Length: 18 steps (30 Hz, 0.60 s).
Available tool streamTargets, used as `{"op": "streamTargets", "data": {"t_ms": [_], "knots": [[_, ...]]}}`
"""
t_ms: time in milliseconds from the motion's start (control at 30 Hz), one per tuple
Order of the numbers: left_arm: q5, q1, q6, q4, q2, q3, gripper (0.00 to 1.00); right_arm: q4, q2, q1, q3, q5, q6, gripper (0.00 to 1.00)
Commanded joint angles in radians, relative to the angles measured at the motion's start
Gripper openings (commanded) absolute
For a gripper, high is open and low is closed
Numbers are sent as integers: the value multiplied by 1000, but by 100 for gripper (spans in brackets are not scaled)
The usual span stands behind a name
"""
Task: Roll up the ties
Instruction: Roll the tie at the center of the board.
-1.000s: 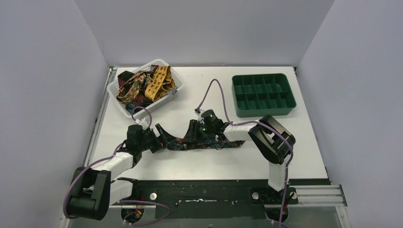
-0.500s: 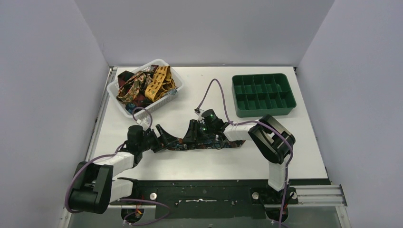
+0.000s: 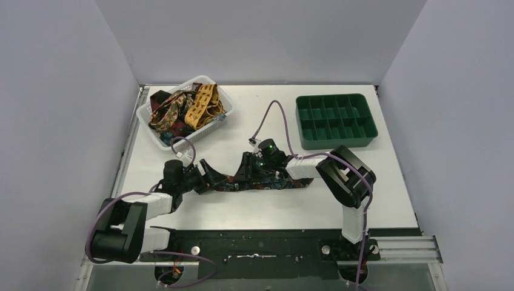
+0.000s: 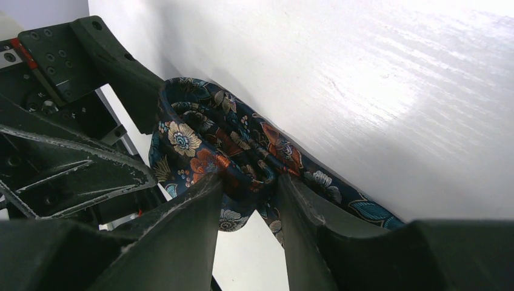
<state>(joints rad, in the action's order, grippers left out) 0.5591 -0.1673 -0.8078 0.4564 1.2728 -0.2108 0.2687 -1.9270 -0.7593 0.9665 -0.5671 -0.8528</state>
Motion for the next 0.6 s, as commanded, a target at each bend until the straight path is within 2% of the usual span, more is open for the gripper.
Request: {"op": "streamTargets", "data": {"t_ms": [0, 433, 567], "knots": [[-1, 3, 41, -36, 75, -7, 71, 29, -16, 8, -1, 5, 6, 40], [-53, 3, 41, -73, 55, -40, 46, 38, 17, 15, 0, -10, 10, 40], [-82, -2, 22, -72, 37, -40, 42, 43, 53, 16, 5, -24, 22, 44]]}}
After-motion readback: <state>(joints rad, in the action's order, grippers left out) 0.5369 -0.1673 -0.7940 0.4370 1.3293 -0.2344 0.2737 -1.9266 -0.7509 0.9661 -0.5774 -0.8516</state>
